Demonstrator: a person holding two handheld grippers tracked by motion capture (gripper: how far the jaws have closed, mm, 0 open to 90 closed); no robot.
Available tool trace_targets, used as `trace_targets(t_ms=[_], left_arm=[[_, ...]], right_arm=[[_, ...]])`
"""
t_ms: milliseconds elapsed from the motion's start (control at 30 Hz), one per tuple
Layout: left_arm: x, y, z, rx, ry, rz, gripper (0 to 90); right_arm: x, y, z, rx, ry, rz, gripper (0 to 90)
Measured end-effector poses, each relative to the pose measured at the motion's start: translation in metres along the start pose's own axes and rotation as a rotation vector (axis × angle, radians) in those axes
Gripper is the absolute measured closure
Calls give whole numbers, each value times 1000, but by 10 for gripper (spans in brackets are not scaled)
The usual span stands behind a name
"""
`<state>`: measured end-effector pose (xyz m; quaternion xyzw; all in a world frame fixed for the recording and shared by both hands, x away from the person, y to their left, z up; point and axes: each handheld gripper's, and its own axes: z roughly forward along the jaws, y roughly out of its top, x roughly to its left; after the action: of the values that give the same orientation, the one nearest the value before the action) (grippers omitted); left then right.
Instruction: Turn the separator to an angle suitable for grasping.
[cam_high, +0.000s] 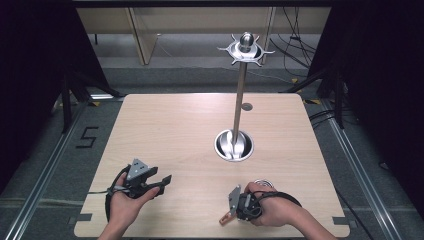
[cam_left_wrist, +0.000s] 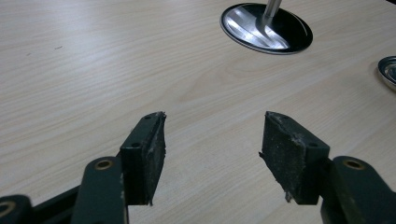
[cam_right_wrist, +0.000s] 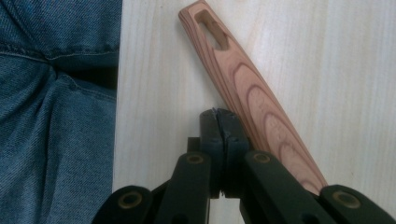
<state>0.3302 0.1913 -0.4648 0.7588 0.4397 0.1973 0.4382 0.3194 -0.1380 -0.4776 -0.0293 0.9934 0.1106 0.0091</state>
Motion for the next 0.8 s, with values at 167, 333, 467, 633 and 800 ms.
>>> trace_targets(t_ms=[167,333,467,633,800], left_arm=[[-1,0,1,-2,-1,-7,389],[-1,0,0,0,-1,-4,389],[0,0,0,3,-1,-2,388],[1,1,0,-6,-13,4,388],[1,1,-1,2,5,15,388]], right_arm=[[-5,3,1,-12,-5,9,900],[-14,8,-2,-33,-40,63,900],[-23,11,-4,-55,-79,95,900],[-30,14,-3,-63,-109,147,900],[-33,15,-2,-78,-114,148,900]])
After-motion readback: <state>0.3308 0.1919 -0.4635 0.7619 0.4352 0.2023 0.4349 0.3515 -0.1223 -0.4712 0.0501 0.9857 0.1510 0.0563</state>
